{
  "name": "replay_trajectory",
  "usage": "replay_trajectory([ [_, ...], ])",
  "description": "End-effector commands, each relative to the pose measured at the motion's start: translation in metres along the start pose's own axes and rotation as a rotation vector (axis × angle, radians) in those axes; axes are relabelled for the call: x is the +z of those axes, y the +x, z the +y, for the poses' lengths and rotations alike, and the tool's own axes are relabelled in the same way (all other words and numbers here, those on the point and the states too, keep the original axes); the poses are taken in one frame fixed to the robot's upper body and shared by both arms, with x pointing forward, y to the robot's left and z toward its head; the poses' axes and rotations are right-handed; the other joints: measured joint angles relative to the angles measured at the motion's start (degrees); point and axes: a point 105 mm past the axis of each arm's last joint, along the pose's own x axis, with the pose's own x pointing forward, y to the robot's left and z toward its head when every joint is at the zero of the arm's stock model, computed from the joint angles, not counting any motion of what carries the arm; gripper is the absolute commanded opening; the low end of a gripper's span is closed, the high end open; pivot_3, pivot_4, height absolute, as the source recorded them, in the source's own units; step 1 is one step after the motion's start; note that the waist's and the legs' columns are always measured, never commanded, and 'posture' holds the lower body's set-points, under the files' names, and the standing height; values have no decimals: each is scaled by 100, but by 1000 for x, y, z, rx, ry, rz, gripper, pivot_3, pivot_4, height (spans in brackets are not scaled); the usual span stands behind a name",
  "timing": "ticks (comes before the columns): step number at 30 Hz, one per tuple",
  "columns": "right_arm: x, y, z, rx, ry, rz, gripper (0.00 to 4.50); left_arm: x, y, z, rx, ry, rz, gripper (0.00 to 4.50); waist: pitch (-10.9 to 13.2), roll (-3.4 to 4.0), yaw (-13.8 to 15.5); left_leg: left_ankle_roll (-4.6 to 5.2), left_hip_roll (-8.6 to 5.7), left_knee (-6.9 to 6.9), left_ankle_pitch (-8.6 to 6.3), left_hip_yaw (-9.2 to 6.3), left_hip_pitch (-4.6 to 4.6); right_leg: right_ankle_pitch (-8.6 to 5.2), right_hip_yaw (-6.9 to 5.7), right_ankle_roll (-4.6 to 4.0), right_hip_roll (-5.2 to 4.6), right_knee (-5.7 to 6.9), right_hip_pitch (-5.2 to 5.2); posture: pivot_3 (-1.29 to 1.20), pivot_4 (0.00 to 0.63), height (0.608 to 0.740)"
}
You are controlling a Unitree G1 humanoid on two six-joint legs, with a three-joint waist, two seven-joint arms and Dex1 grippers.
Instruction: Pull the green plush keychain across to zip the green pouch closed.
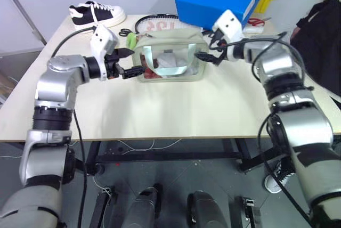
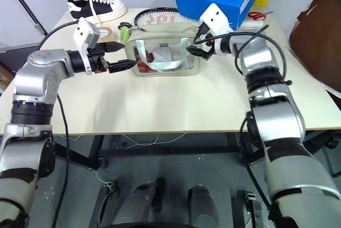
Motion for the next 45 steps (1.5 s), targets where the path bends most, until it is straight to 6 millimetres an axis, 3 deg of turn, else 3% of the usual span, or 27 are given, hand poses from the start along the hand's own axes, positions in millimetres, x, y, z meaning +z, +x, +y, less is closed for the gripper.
replay_trajectory([
  [1, 14, 5, -6, -51, -31, -33, 4500, 15, -5, 3, 92, 29, -79, 4431, 0, 0, -14, 0, 0, 0, 0, 0, 1, 0, 1, 0, 0, 1, 0, 0, 150, 740],
  [3, 16, 8, -1, -29, -32, -39, 4500, 11, -6, -3, 98, 29, -74, 4431, 0, 0, -33, -4, 0, -1, 2, 0, 2, 1, 4, 0, 1, 5, -1, 0, 150, 740],
  [6, 22, 14, 11, 37, -29, -69, 3616, 3, -12, -7, 130, 22, -57, 4500, 1, 2, -83, -7, 0, -5, 4, 1, 2, 1, 8, 0, 3, 7, -6, 0, 150, 740],
  [13, 29, 12, 15, 88, -50, -98, 34, 0, -19, -1, 166, 34, -29, 4500, 1, 3, -104, -1, 5, -7, -2, 4, 7, 1, 12, -1, 9, 12, -8, 0, 150, 740],
  [18, 37, -1, 19, 165, -54, -145, 10, 5, -29, 16, 209, 47, -21, 4500, 2, 4, -91, -1, 5, -9, -2, 5, 6, 1, 13, -1, 9, 12, -12, 0, 150, 740],
  [24, 34, -47, 58, 437, -84, -213, 10, 6, -41, 30, 195, 72, 18, 4500, 2, 4, -14, 2, -1, -4, -5, 2, 1, 1, 12, 0, 3, 10, -12, 0, 150, 740],
  [28, 23, -70, 62, 498, 3, -186, 10, 9, -41, 29, 145, 80, 25, 4500, 3, 5, 2, -5, -2, -2, -11, 3, 3, 1, 12, 0, 1, 11, -8, 0, 150, 740],
  [37, -1, -72, 33, 375, 96, -146, 10, 6, -38, 23, 101, 58, 30, 4500, 3, 4, -24, -5, 2, -3, -11, 4, 1, 1, 12, 0, -9, 8, -9, 0, 150, 740],
  [43, -9, -71, 45, 405, 68, -127, 10, 6, -39, 19, 70, 54, 46, 4500, 2, 4, -37, 4, 2, -2, -6, 4, 2, 1, 12, 0, -8, 8, -7, 0, 150, 740],
  [45, -11, -72, 47, 411, 66, -113, 722, 5, -41, 20, 69, 48, 49, 4500, 2, 4, -39, 4, 2, -2, -6, 4, 2, 1, 12, 0, -8, 8, -7, 0, 150, 740],
])
